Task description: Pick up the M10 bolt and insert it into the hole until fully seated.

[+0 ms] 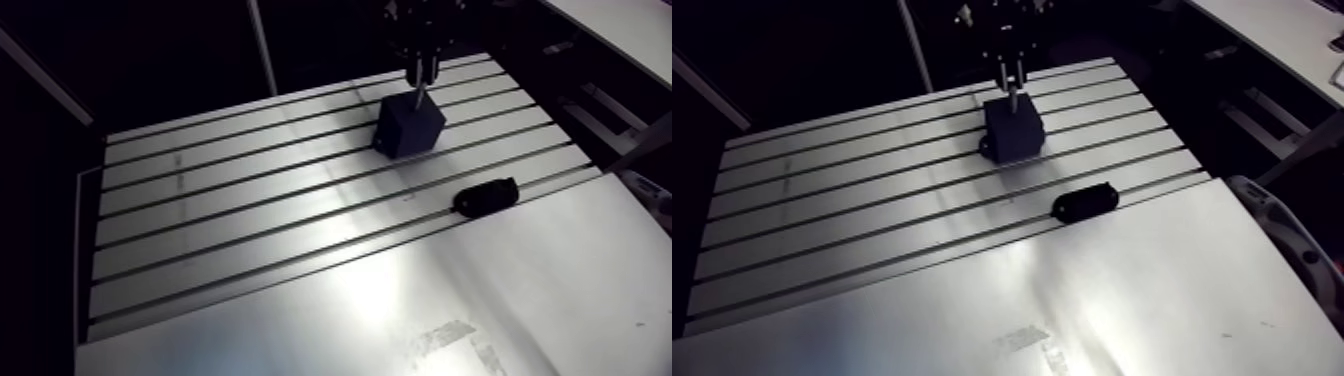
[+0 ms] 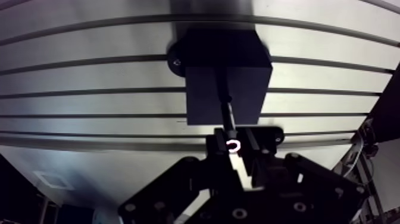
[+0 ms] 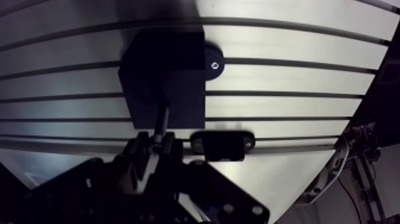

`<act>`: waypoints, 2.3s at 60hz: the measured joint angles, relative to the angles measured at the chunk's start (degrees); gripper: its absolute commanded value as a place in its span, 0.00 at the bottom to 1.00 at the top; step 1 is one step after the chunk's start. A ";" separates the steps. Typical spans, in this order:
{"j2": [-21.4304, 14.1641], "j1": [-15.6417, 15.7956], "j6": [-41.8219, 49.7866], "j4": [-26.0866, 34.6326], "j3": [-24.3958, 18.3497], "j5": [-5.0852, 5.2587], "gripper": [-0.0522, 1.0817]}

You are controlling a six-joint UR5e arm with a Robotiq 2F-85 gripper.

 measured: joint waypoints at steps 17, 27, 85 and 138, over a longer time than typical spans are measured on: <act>0.06 0.00 0.00 -0.07 0.05 0.00 1.00; 0.13 0.00 0.00 -0.26 0.06 0.01 0.99; 0.35 -0.04 -0.06 -1.56 0.47 0.08 0.99; 0.02 -0.13 -0.34 -2.74 2.43 0.10 0.05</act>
